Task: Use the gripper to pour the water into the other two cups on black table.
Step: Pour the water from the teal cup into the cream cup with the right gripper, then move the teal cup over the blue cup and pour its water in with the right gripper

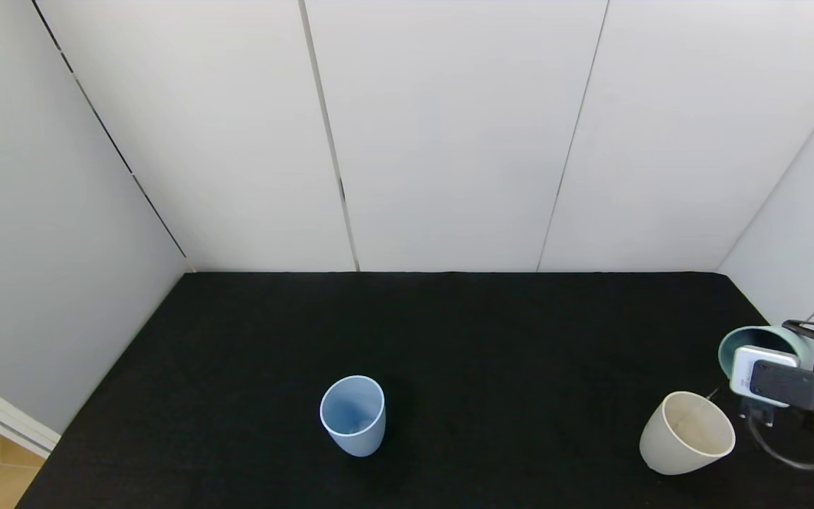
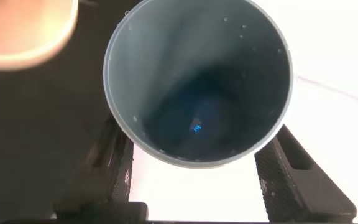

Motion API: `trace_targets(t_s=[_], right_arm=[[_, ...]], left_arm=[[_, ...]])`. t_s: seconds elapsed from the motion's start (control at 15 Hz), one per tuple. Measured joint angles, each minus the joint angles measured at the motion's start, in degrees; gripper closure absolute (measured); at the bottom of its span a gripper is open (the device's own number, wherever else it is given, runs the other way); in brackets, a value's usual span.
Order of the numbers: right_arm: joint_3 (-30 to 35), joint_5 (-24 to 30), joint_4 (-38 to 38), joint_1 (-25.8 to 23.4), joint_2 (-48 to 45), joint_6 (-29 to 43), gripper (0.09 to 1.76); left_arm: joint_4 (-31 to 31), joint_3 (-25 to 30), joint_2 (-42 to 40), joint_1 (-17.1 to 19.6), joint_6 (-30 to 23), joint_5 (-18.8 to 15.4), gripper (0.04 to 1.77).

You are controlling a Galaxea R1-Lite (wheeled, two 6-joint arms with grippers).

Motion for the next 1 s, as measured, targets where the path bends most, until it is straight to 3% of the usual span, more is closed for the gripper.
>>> trace_targets(t_s=[0.33,0.67,1.0], right_arm=[[-0.55,0.35,-0.02,6.10,-2.21,18.05,0.69],[-5.51,-0.09,0.24,19.16,-2.01,33.79,0.69],[-13.48,-6.18,0.16,30.54,5.81,38.46,0.69]], left_arm=[[0.00,0.00,0.00,0.00,0.00,0.00,0.09],[0.00,0.00,0.00,0.00,0.00,0.00,0.09],[0.00,0.00,0.00,0.00,0.00,0.01,0.09]])
